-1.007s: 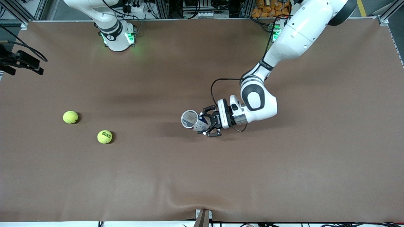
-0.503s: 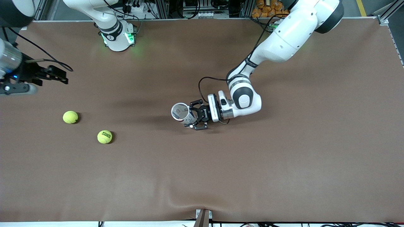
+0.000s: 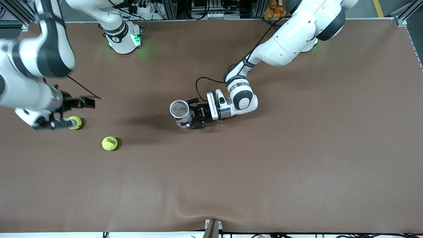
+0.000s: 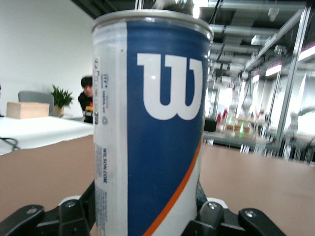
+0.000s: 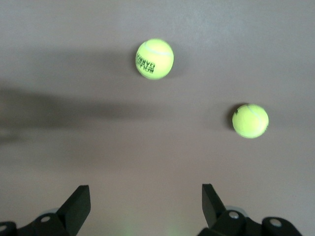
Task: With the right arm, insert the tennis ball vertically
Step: 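Reach the right gripper to a yellow tennis ball and grasp it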
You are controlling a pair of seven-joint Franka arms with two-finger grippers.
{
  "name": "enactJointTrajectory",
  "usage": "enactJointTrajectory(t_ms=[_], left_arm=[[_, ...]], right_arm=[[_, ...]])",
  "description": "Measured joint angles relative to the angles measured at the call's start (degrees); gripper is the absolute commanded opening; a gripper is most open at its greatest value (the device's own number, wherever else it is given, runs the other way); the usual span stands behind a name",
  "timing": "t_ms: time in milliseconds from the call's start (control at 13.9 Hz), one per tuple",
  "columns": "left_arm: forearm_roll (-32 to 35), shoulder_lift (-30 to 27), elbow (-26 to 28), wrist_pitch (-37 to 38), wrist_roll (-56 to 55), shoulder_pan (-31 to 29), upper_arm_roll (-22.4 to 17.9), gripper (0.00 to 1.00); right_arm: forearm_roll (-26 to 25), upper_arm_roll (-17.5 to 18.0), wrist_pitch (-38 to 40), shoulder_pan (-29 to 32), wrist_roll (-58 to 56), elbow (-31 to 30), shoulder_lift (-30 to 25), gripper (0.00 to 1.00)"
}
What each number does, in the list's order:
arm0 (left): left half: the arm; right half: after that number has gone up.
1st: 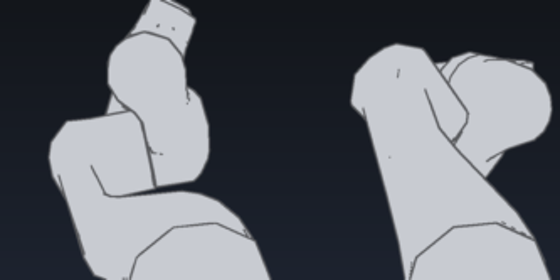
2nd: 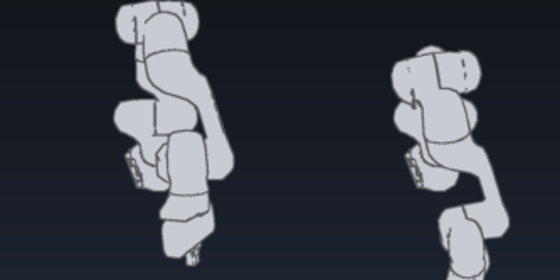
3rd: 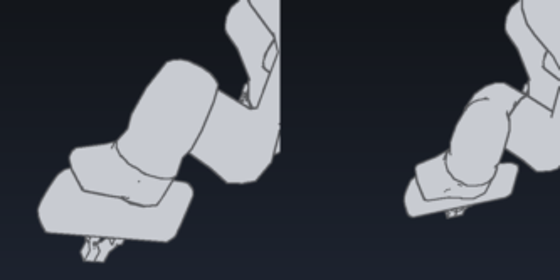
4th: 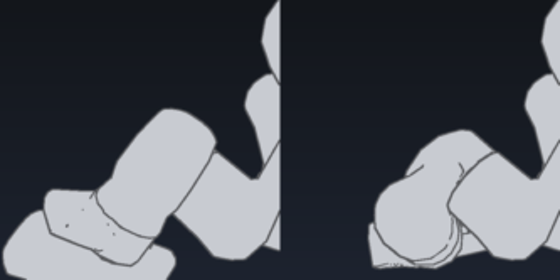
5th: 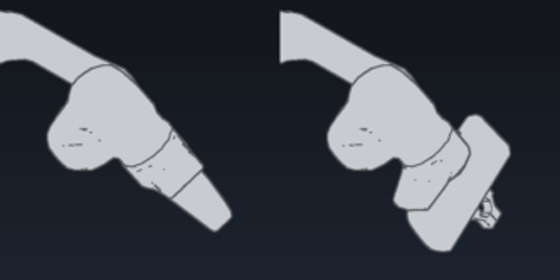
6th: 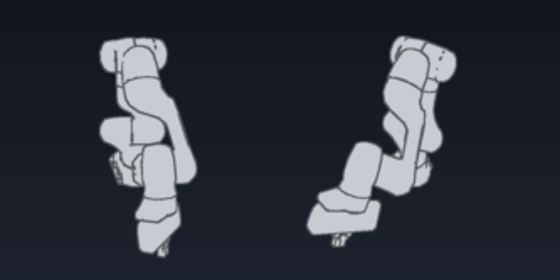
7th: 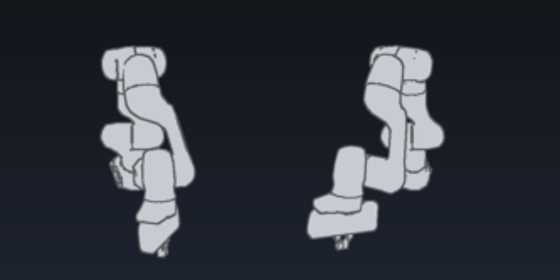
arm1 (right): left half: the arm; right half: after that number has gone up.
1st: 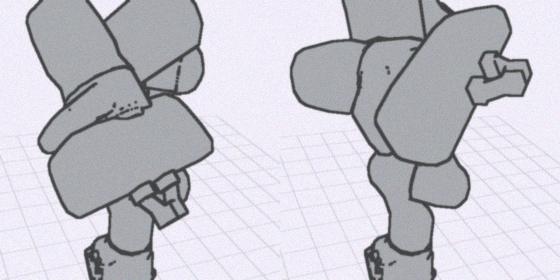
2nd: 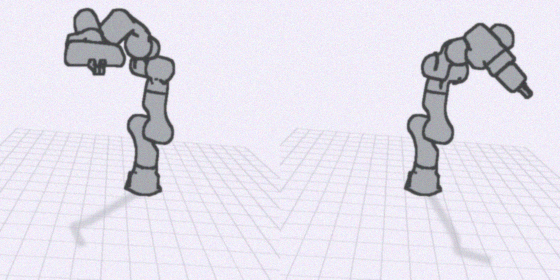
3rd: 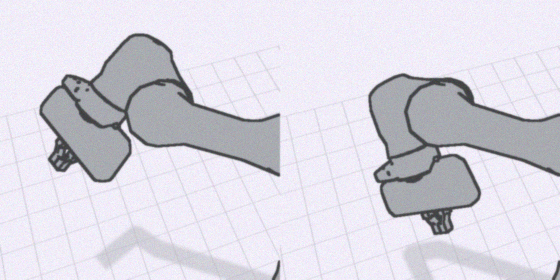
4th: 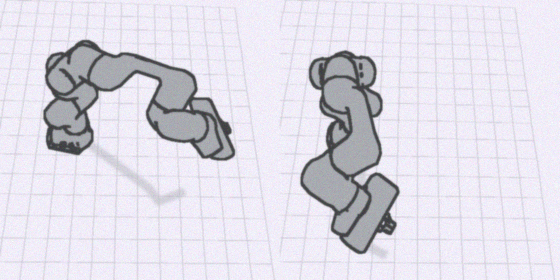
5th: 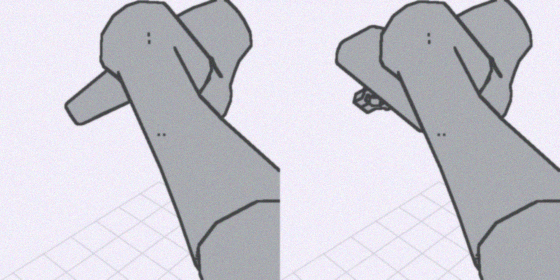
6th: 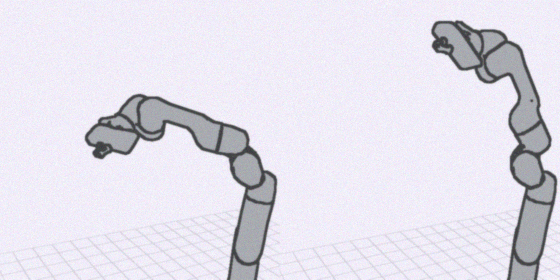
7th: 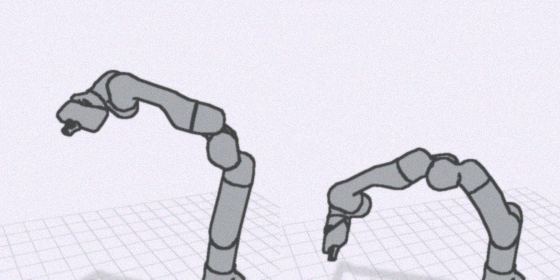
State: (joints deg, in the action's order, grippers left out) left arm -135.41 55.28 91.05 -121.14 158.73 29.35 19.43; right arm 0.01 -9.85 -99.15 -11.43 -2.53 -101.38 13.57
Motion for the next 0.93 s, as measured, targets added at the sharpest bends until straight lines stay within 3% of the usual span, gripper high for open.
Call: enactJointTrajectory(t_ms=[431, 935], left_arm=[[-0.68, 3.22, -2.52, 2.08, 0.05, 2.03, -1.77, 0.74], [-0.6, 1.68, -3.71, -6.47, 0.09, 4.09, -2.61, 0.73]], right_arm=[[0.1, -0.36, -12.56, 0.27, 1.26, -0.86, 13.27, 1.0], [0.12, -0.26, -24.28, 0.23, 4.18, -2.05, 19.28, 1.0]])
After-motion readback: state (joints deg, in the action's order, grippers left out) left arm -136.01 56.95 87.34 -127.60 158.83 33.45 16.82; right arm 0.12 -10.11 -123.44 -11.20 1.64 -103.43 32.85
